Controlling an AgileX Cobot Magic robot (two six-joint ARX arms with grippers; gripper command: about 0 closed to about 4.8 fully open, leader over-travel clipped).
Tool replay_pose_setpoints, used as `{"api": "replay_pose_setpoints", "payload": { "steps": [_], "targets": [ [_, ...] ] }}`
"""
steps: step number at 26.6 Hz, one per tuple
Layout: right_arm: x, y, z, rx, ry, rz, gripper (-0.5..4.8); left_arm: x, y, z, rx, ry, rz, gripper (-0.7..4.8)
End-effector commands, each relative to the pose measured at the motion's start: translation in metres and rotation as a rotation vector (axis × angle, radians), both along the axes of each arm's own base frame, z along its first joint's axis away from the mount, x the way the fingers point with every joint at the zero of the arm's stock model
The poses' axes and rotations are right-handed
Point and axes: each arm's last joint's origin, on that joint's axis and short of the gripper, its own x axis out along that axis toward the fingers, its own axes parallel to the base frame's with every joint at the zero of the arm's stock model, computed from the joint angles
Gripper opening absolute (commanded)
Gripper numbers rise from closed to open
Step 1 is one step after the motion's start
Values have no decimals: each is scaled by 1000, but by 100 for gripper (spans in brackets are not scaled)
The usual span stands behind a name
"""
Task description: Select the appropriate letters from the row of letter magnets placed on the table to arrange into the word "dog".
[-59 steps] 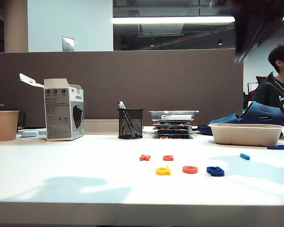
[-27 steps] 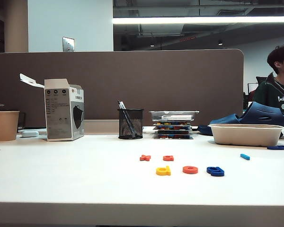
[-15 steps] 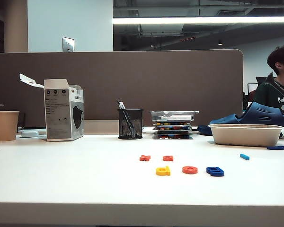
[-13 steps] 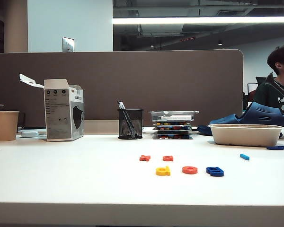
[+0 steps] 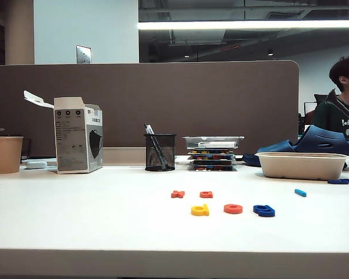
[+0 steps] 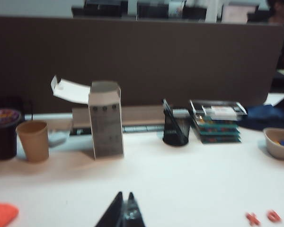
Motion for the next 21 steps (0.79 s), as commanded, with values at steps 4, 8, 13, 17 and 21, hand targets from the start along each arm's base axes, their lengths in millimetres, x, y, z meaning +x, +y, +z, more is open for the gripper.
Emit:
{"api": "replay_pose_setpoints", "payload": {
  "steps": [4,8,13,17,21],
  "targets": [
    [8,2,-17,-113,-92,8,-6,27,-7,-36,-2,-44,-9,-6],
    [11,2,-31,-113,-95,10,-6,36,-10,-58,3,-34,-30,-6],
    [14,3,-51,-106,-133,8,-6,44,-12,-78,2,-40,-29,-6],
    [14,3,-50,-130,-140,9,-6,46,-12,-83,1,-46,-29,-5],
    [14,3,-50,-131,-139,9,-6,48,-13,-90,0,-47,-29,-5]
  ]
}}
